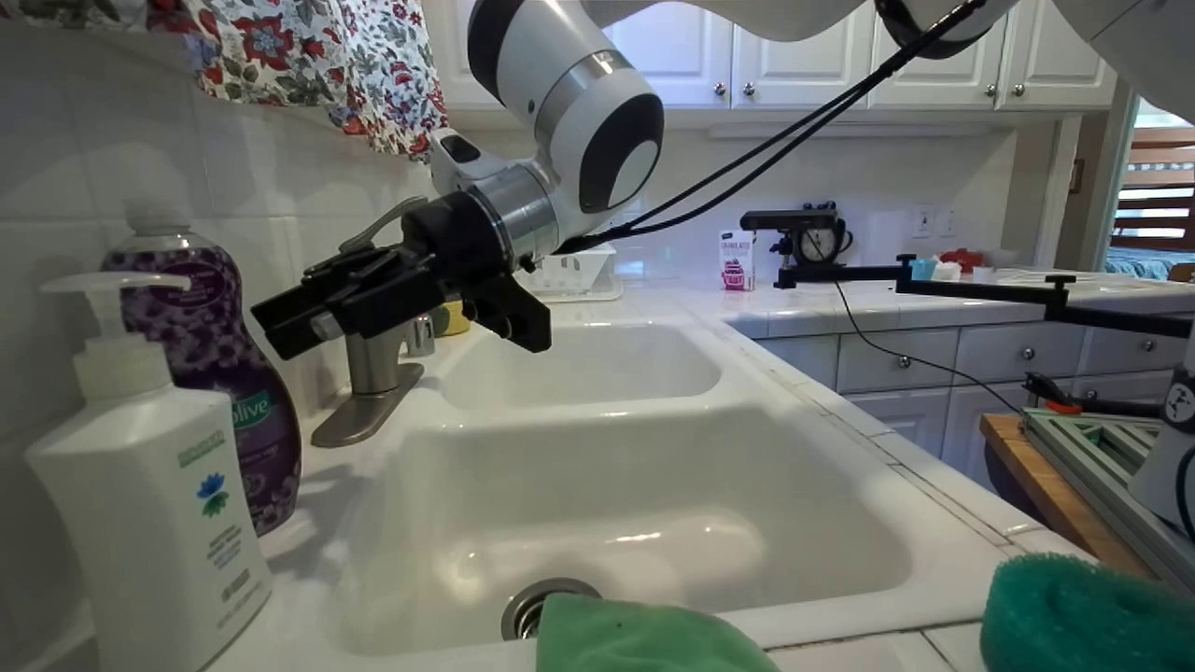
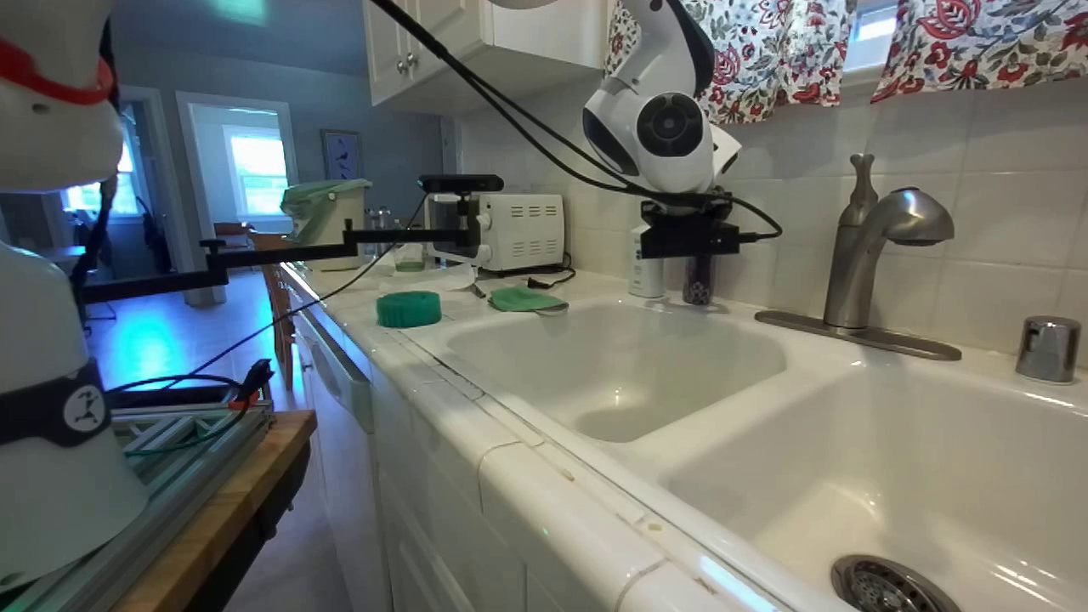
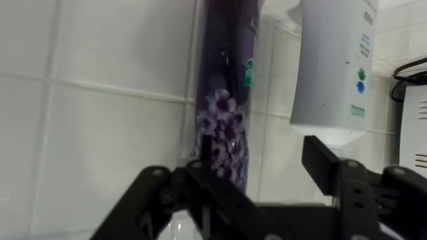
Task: Pick up the purple bottle and pour some of its contents in the sink
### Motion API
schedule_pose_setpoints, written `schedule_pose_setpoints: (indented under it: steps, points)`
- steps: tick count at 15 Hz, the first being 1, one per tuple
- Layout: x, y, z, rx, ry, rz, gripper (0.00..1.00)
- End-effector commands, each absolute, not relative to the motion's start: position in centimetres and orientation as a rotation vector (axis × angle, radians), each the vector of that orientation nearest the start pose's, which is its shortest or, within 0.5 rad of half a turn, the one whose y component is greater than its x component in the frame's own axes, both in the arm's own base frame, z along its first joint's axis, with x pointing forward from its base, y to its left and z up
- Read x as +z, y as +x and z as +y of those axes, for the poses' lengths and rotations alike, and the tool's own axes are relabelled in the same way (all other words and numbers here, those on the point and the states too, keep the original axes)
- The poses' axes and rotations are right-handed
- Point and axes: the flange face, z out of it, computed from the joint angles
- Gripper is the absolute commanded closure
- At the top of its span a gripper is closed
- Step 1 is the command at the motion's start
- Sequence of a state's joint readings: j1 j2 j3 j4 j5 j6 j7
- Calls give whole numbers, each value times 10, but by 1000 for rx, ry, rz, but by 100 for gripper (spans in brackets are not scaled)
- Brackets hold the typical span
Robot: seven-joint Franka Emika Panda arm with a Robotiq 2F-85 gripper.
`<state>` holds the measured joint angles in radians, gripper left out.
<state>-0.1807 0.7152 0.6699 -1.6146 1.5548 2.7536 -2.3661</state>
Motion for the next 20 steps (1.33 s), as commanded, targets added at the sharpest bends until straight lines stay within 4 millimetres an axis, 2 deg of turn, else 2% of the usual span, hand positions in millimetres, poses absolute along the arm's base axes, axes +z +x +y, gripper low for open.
schedule_pose_setpoints:
  steps: [1,2,5,6,11,20]
  points:
    - [290,668,219,-1388,-1830,-1296,12]
    - [290,668,218,-1384,-1823,-1303,10]
    - [287,670,211,-1381,-1797,-1330,14]
    - [291,673,207,-1387,-1782,-1336,15]
    - [283,687,196,-1360,-1672,-1415,16]
    - [280,693,208,-1347,-1623,-1477,11]
